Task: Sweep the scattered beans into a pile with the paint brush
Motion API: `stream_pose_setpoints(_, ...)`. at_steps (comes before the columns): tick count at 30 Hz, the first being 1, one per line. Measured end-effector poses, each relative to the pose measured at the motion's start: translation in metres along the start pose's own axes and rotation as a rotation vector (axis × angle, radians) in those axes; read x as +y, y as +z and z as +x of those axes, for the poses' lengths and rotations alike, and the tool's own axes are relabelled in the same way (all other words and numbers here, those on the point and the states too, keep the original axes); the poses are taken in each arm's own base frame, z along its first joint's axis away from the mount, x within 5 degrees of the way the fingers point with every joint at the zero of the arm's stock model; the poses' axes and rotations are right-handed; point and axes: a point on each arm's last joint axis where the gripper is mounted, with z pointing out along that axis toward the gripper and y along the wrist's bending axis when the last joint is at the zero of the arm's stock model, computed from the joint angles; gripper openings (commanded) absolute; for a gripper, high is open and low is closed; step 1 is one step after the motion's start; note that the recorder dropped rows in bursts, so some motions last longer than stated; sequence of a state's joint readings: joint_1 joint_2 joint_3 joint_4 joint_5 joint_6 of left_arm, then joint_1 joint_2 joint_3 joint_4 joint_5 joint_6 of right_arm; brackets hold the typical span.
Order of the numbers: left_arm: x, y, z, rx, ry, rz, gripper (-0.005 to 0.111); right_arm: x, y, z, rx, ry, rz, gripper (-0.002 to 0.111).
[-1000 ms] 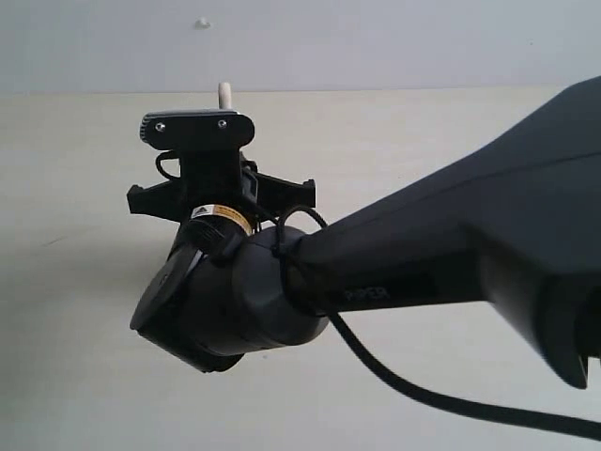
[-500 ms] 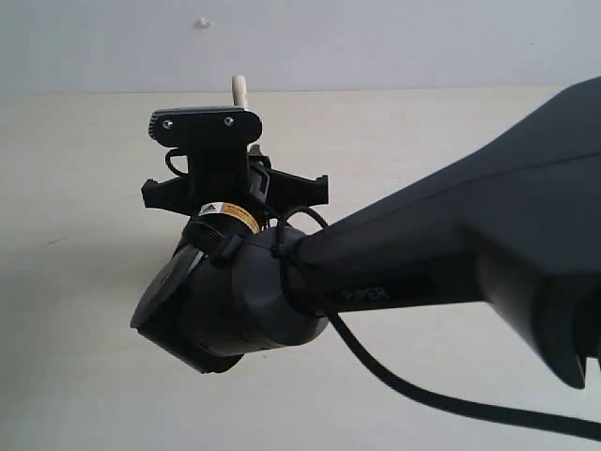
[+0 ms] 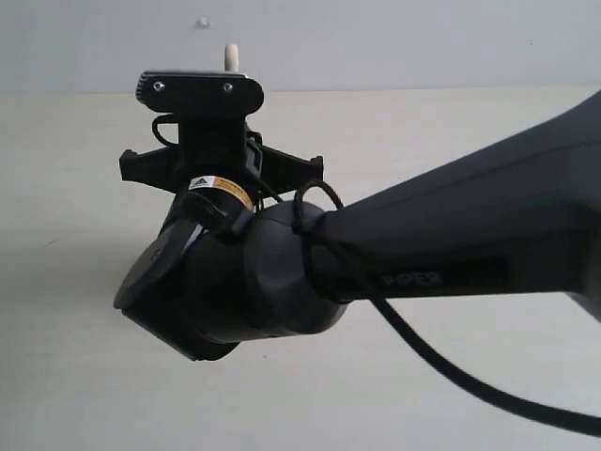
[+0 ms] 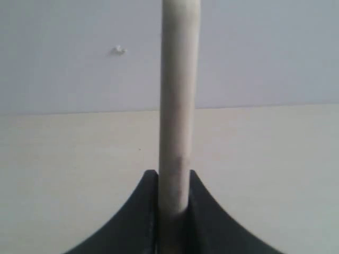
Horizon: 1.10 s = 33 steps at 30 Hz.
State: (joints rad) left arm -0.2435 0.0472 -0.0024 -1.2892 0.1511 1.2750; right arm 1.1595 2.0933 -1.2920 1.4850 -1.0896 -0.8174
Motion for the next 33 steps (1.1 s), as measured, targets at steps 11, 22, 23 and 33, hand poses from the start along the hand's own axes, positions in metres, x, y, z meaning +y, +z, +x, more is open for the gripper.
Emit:
stream_pose_setpoints(11,0.000,0.000,0.000,0.000,0.000,0.000,0.000,-0.012,-0.005,-0.012,0.005,-0.245,0.124,0.000)
stream_pose_setpoints(22,0.000,0.000,0.000,0.000,0.000,0.000,0.000,-0.040,-0.008,0.019,0.084,-0.374,0.187,0.000)
stream_pose_setpoints(23,0.000,0.000,0.000,0.000,0.000,0.000,0.000,-0.043,-0.009,0.023,0.091,-0.376,0.194,0.000)
stream_pose_setpoints(33,0.000,0.000,0.000,0.000,0.000,0.000,0.000,-0.056,-0.010,0.035,0.089,-0.374,0.202,0.000)
